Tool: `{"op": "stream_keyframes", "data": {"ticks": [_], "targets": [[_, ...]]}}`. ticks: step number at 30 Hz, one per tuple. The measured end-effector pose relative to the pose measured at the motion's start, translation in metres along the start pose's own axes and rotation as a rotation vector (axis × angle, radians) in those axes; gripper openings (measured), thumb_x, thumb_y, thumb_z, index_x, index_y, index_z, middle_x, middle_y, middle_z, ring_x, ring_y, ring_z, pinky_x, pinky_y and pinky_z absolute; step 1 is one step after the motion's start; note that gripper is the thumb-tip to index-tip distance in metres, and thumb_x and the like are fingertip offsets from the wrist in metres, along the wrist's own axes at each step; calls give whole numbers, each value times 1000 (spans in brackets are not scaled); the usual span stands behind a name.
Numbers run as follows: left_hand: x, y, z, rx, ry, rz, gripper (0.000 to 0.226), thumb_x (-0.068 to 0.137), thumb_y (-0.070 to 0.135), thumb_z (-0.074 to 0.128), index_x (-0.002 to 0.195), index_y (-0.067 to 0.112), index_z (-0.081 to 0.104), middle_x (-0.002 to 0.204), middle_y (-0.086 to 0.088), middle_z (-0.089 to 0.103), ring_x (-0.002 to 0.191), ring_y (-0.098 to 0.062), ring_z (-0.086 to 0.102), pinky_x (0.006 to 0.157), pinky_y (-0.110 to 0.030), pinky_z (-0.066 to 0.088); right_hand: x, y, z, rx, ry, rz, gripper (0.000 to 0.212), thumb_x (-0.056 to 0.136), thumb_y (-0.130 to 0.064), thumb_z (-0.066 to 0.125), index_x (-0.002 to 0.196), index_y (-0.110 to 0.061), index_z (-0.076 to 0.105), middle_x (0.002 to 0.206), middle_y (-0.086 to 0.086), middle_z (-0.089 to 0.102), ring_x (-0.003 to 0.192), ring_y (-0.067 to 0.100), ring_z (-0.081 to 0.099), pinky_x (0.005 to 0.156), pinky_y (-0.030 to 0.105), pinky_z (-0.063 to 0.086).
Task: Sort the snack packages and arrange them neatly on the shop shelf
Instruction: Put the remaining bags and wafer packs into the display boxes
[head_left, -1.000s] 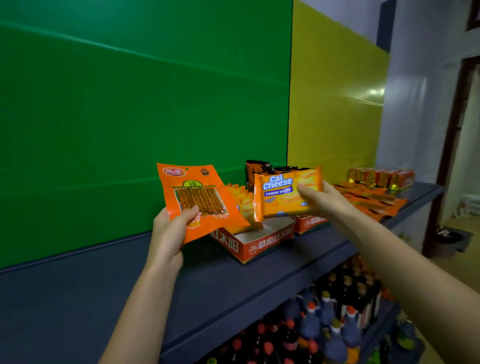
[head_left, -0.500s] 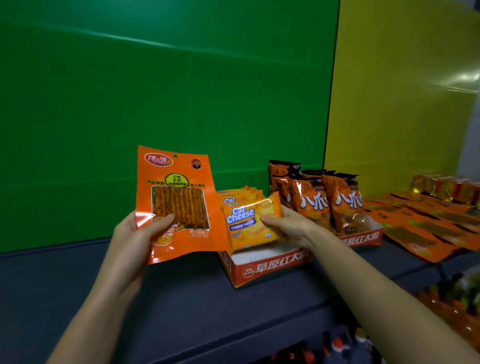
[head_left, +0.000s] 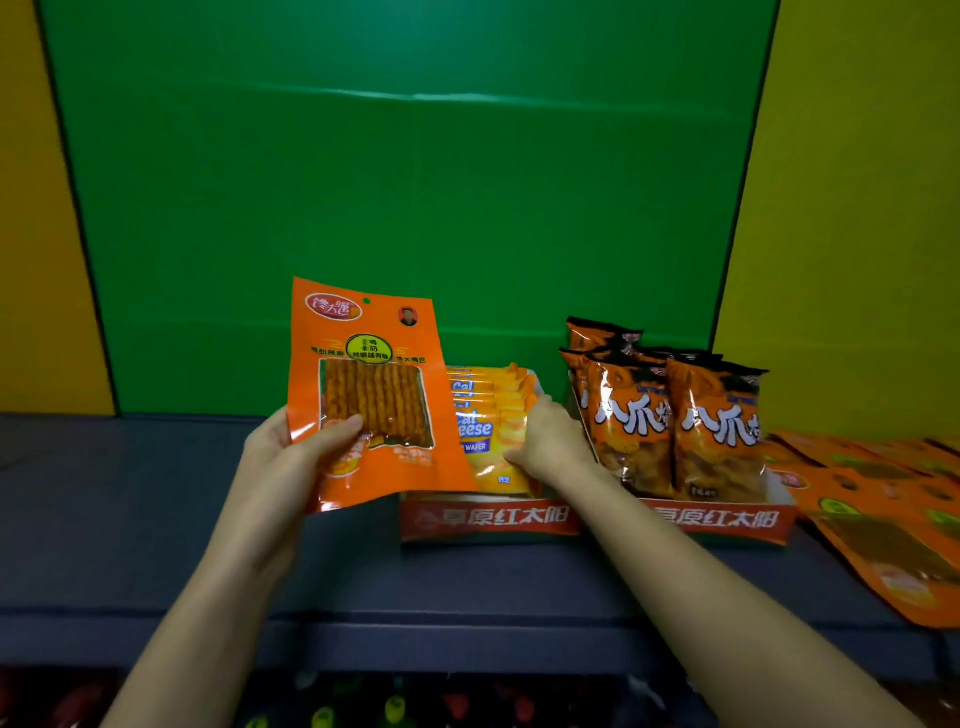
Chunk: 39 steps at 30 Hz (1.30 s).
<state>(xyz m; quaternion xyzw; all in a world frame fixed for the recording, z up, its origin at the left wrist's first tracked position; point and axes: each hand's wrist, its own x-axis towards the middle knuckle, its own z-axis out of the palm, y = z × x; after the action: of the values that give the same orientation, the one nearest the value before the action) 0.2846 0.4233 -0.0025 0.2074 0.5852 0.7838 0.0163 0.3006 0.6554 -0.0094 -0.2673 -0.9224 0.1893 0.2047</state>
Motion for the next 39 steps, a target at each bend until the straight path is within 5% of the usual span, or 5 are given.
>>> {"op": "stream_keyframes", "data": {"ticks": [3, 7, 13, 30, 39], "targets": [[-18, 0, 12, 11, 36, 14, 13, 82, 8, 64, 92, 17, 64, 75, 0, 75, 65, -13, 70, 64, -29, 51, 1, 3, -3, -67, -32, -36, 63, 87, -16, 63, 139, -1, 30, 127, 15, 56, 115, 33, 57, 92, 39, 48], [-35, 1, 27, 34, 39, 16, 12, 82, 8, 64, 90, 18, 64, 77, -1, 74, 64, -14, 70, 60, -27, 54, -12, 16, -33, -103, -138, -195, 35, 88, -20, 59, 120, -6, 54, 119, 14, 61, 107, 30, 59, 88, 37, 49], [-44, -5, 64, 20, -44, -31, 10, 86, 8, 56, 90, 13, 64, 67, -1, 74, 55, -11, 69, 51, -20, 55, -57, 64, -92, -85, -189, -385, 38, 91, -22, 57, 128, -15, 54, 124, 4, 60, 114, 20, 55, 95, 31, 45], [-150, -81, 363, -110, -492, -294, 20, 89, 13, 55, 107, 12, 63, 85, -9, 76, 68, -18, 73, 54, -21, 56, -118, 397, -263, -324, -163, -112, 25, 90, -26, 57, 115, -23, 62, 102, -10, 67, 96, 4, 60, 76, 15, 42], [-197, -125, 588, -109, -552, -324, 18, 84, -1, 61, 100, 8, 66, 93, -10, 73, 67, -14, 70, 63, -24, 58, -127, 565, -367, -309, -124, -8, 23, 91, -26, 57, 113, -25, 64, 106, -8, 67, 100, 5, 60, 84, 21, 47]]}}
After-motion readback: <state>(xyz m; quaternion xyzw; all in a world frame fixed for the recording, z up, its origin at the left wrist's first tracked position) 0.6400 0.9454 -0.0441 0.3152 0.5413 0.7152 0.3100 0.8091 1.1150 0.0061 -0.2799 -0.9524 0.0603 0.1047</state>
